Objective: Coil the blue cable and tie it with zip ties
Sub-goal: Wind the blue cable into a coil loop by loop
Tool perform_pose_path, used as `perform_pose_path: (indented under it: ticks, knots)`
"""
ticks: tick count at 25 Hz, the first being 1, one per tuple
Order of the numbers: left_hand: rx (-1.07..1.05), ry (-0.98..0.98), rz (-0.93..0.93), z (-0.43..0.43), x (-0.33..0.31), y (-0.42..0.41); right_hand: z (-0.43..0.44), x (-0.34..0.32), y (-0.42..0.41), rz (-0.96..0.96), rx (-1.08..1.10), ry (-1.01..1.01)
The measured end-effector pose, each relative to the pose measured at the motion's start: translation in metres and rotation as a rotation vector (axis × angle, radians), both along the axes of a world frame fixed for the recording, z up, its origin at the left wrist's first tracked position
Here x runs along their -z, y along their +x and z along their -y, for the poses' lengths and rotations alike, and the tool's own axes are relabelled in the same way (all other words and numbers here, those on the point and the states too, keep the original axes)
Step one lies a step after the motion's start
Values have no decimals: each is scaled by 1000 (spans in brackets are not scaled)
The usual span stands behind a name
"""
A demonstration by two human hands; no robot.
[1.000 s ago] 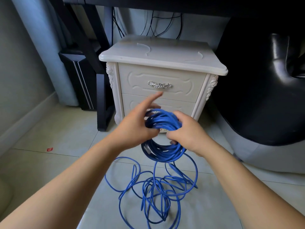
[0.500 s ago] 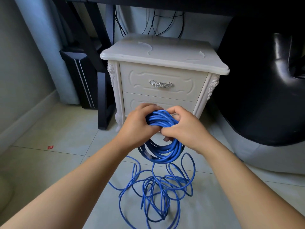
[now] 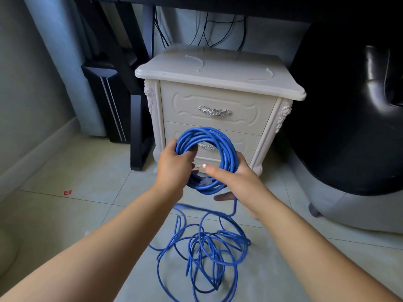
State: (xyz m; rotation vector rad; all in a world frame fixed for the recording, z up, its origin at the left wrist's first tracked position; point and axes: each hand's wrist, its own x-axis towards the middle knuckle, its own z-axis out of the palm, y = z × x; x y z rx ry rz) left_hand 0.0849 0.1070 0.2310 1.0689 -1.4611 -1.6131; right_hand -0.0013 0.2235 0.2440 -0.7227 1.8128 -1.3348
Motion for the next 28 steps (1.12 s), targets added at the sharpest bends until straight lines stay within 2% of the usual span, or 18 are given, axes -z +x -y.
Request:
perform_pose_path:
  ticks: [3,6,7,10,11,15,18,20,22,25,28]
  knots:
    - [-6,91,-38,-10,4,-5,9,12,5,204,210,-133]
    - [96,155,-63,-8,-2,0,11,17,-4,114,310,-108]
    - [138,125,-10,-5,-4,3,10,14,-7,48,314,-99]
    - [265,-255,349,6,-10,13,5,3,-21,-116,254,-99]
    - [309,-381,394,8,-11,16,2,-2,-23,-186,197,-84]
    - [524,-672,329,5,-12,15,-1,-7,-19,-602,-121,106]
    - [595,-711,424,-2,-12,13,0,-5,-11,-657,-165,85]
    - [533,-646,376,-5,-12,11,0,-9,-14,-595,-89,27]
    - [481,-519,248,-6,-14,8,-3,-14,-20,-472,-22,-25]
    - [393,-278,97,-3,-15,7,-7,-19,-29,-114,-31,-50]
    - [280,-31,-76,6,-13,7,-6,-12,-29,141,-49,-52]
